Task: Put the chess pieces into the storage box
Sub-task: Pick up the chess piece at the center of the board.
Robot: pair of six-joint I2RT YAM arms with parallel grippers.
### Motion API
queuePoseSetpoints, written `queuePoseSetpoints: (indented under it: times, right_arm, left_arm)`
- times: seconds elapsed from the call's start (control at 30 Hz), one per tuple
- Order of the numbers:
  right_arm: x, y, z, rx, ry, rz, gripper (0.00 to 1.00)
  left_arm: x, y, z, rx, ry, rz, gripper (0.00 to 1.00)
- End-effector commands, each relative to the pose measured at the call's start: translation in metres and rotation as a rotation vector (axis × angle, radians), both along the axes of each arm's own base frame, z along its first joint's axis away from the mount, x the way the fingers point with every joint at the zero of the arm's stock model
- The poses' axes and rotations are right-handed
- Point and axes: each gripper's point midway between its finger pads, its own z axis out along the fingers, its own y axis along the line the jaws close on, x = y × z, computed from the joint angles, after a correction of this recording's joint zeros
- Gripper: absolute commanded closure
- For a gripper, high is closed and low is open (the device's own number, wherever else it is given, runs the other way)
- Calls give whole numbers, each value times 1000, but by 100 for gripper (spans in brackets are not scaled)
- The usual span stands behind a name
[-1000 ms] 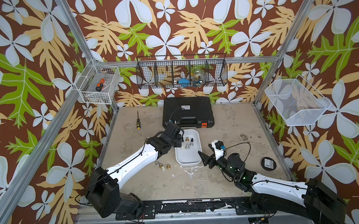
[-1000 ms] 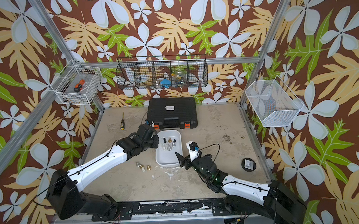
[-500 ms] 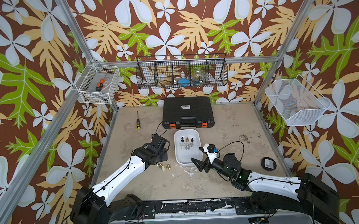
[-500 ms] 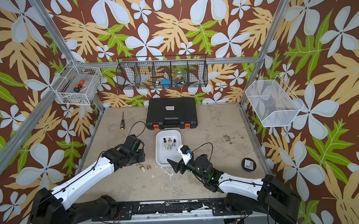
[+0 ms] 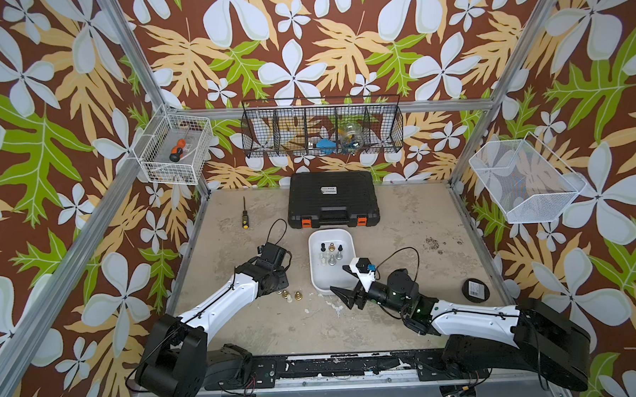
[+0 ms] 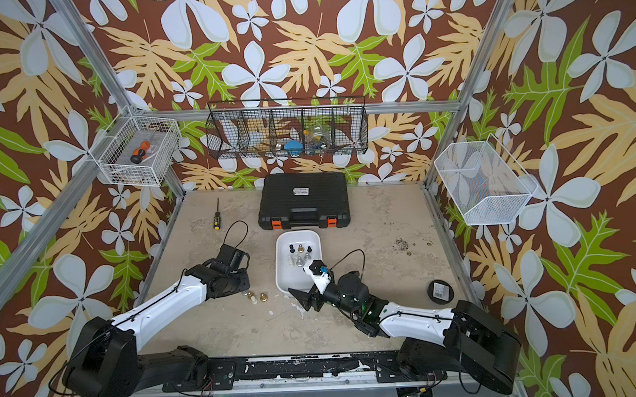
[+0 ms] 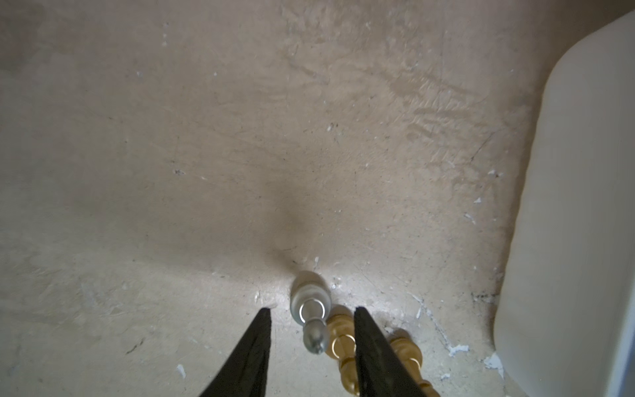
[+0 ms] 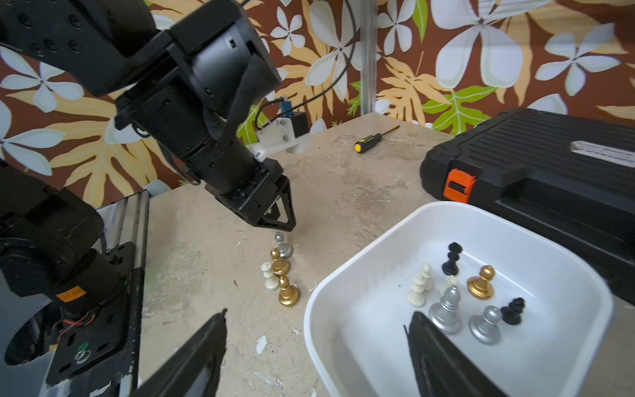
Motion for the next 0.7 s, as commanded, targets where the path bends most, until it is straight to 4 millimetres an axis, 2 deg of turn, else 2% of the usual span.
queuePoseSetpoints:
  times: [0.0,0.67]
  right_arm:
    - [-14,15,2,3,0,102,17]
    - [-6,6,5,-12,-29,23,17]
  left_arm:
    - [6,-4,-3,-12,-18,-18,58]
    - [3,1,-22,33,15,-31,72]
